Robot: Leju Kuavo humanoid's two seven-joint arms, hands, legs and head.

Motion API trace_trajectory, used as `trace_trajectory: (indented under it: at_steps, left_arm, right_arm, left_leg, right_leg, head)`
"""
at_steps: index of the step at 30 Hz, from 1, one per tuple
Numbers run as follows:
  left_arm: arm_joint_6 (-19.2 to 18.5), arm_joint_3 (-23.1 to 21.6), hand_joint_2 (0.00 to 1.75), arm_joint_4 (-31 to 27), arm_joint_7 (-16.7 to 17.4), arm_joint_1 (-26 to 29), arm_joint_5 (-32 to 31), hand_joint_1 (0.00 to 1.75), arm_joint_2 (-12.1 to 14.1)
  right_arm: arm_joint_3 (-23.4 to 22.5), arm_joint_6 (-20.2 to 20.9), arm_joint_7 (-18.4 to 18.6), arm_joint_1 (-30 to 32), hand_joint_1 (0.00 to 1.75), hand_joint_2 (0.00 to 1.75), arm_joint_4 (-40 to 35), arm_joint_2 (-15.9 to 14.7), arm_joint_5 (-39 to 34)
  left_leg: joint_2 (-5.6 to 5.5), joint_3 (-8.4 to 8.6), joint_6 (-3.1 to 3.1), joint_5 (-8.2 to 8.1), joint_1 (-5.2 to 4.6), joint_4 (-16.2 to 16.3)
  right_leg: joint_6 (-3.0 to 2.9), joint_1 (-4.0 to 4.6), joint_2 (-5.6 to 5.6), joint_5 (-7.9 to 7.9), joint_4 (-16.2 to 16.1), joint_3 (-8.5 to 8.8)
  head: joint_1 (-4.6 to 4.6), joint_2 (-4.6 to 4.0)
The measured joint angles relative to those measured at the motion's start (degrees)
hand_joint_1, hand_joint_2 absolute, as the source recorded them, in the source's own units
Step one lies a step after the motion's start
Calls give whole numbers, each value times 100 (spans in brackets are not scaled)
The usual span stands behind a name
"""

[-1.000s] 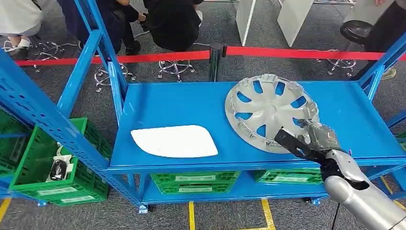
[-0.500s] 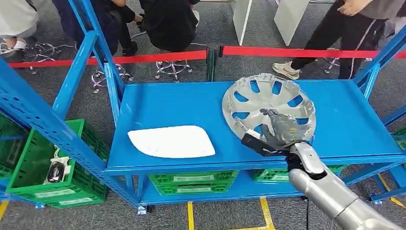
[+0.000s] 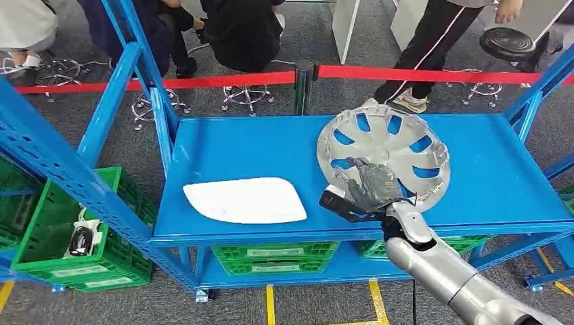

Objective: Take the parts from the cabinet and place them on the table.

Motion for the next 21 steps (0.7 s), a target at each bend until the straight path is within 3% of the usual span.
trace_trajectory:
  at_steps: [8, 14, 21]
  left_arm:
    - [33, -57, 175, 0, -7, -2, 94, 0, 11]
    - [46, -94, 175, 0, 68, -9, 118, 0, 22]
    - [39, -140, 175, 0, 13, -20, 147, 0, 31]
  right_arm:
    - [116, 55, 221, 102, 175, 175, -2, -9, -24]
    - [109, 1104, 1126, 113, 175, 175, -39, -140, -465]
    - [107, 1102, 1091, 166, 175, 175, 101, -251, -717]
  left_leg:
    - [-59, -1, -2, 2, 0, 1]
    - [-95, 24, -2, 1, 3, 1]
    - [-175, 75, -1, -2, 6, 0]
  right_leg:
    - [1, 0, -29, -7, 0, 5]
    - [1, 0, -49, -27, -8, 17]
    - [4, -2, -105, -55, -29, 98]
  head:
    - [0, 0]
    - [-6, 0]
    - [-11, 0]
